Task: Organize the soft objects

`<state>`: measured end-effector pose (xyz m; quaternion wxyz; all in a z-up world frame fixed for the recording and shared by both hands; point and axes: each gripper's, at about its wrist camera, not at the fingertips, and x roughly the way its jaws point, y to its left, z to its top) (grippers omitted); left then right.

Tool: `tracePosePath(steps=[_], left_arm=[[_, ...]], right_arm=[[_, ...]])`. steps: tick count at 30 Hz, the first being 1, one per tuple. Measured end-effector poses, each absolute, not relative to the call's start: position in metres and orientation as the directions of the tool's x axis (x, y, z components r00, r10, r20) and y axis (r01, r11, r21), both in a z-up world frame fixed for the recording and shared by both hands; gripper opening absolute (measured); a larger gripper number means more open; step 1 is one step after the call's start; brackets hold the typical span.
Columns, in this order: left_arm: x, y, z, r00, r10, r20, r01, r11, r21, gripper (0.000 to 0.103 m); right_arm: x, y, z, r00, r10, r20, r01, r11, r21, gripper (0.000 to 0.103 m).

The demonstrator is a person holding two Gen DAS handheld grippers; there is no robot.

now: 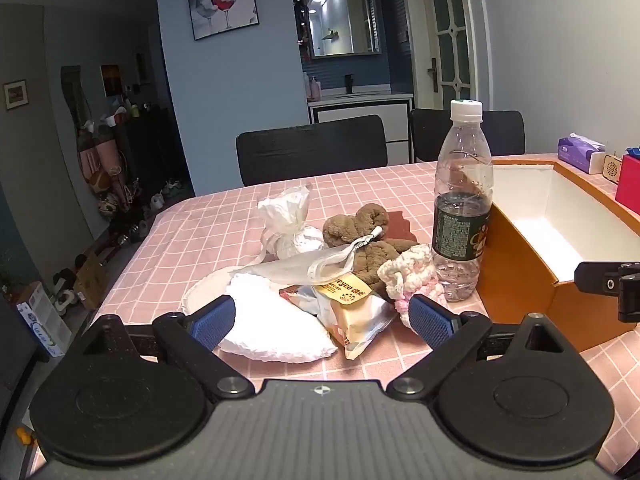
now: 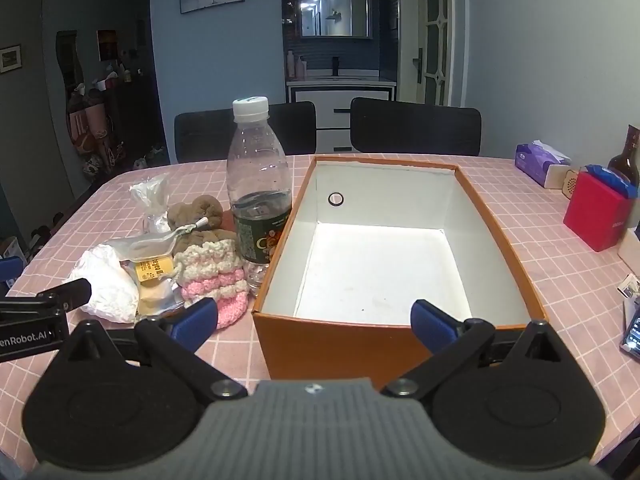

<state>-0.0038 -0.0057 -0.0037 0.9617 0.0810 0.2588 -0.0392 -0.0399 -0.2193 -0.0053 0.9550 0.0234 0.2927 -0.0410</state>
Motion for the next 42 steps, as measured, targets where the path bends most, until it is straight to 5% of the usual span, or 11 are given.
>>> tracePosePath(steps=[42], left_arm=[[-0.0025,-0.0024,-0.0028,0.87,-0.038,-0.492,0.107,0.988,0.112,0.103]], right_arm=[[-0.0478,-0.2136,-0.0019,0.833,-0.086,-0.547,0.097,0.995,-0.008,0.101]])
